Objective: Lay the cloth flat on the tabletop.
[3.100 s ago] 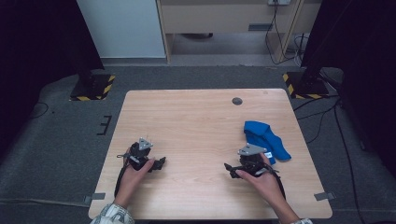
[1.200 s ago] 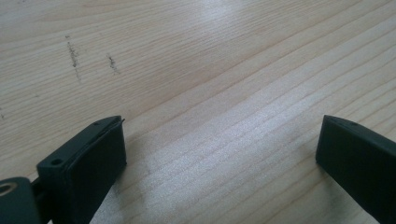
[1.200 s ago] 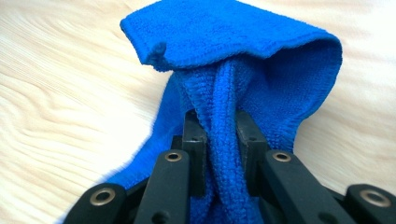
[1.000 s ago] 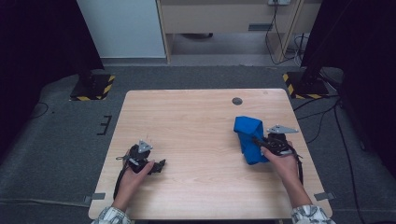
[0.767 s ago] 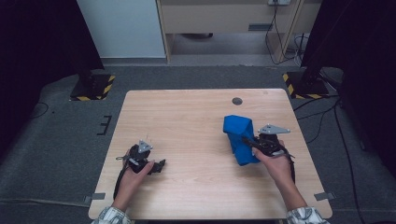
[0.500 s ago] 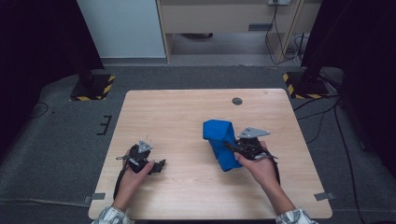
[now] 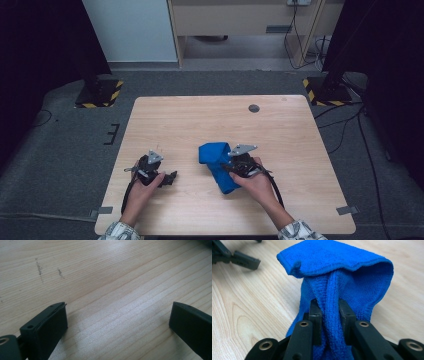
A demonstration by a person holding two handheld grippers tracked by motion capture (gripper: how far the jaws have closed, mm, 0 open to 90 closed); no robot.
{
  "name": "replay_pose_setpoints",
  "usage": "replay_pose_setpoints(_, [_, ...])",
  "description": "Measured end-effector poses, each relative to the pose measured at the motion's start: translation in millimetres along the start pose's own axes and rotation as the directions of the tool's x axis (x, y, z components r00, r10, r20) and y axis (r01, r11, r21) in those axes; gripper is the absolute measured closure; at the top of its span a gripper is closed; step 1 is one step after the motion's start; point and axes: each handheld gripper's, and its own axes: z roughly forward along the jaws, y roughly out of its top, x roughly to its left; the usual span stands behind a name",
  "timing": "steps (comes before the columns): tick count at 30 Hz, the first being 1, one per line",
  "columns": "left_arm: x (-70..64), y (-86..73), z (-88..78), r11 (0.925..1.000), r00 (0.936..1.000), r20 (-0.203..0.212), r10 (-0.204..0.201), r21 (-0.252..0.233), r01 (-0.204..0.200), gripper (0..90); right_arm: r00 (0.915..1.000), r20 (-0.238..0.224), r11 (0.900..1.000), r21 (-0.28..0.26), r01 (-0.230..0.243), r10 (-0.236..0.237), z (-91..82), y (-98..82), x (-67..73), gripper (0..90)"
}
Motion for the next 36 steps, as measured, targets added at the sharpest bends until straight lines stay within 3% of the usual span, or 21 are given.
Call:
replay_pose_setpoints(7, [-0.2,-0.5,-0.6,1.0,1.0,-0.002,0.0,0.0,0.0,1.0,0.9995,-0.016,0.998,0.059,0.027,-0.026,23.8,-3.0,10.0,75.7])
replay_pose_setpoints(11, [-0.5,-0.4,-0.7,1.0,1.0,-0.005,-0.001,-0.002,0.001,1.9,0.9997,-0.02,0.998,0.056,0.017,-0.016,27.9,-4.2,9.8,74.1])
replay_pose_setpoints(14, [-3.3,1.0,-2.0,0.9995,0.9994,-0.027,0.022,-0.024,-0.023,6.0,0.9996,-0.027,0.999,0.043,0.009,-0.008,25.8,-4.0,6.3,61.5])
replay_pose_setpoints(17, [-4.4,4.0,-5.7,0.9986,0.9998,-0.019,0.003,-0.053,-0.004,6.8,0.9999,-0.016,1.0,0.029,-0.002,0.002,20.1,0.5,3.6,42.3])
replay_pose_setpoints(21, [-9.0,7.4,-8.6,0.9969,0.9998,-0.017,0.008,-0.079,-0.01,7.6,0.9995,-0.005,0.999,0.025,0.032,-0.032,13.9,6.7,5.3,21.1])
replay_pose_setpoints(25, [-13.7,9.8,-11.8,0.9947,1.0,0.004,-0.002,-0.103,0.002,7.9,0.9994,-0.001,0.999,-0.003,0.035,-0.035,1.5,12.5,6.1,13.2])
replay_pose_setpoints(30, [-23.8,15.0,-17.1,0.9893,0.9996,0.026,0.014,-0.146,-0.01,8.3,0.9994,-0.001,0.998,-0.051,0.034,-0.034,-19.4,14.9,1.6,13.1])
replay_pose_setpoints(32, [-28.3,17.4,-18.6,0.9875,0.999,0.04,0.021,-0.157,-0.014,8.3,0.9996,0.018,0.997,-0.067,0.024,-0.023,-29.5,12.5,-3.2,23.5])
replay_pose_setpoints(33, [-28.3,17.4,-18.6,0.9875,0.999,0.04,0.021,-0.157,-0.014,8.3,0.9996,0.018,0.997,-0.067,0.024,-0.023,-29.5,12.5,-3.2,23.5])
replay_pose_setpoints(34, [-30.9,19.1,-19.5,0.9869,0.9986,0.046,0.026,-0.16,-0.018,8.4,0.9992,0.038,0.999,-0.05,0.013,-0.011,-37.4,6.9,-7.6,32.7])
replay_pose_setpoints(36, [-36.1,22.8,-21.8,0.9846,0.9977,0.062,0.03,-0.174,-0.019,9.1,0.9982,0.06,0.999,-0.042,0.008,-0.005,-44.9,-3.1,-11.8,42.6])
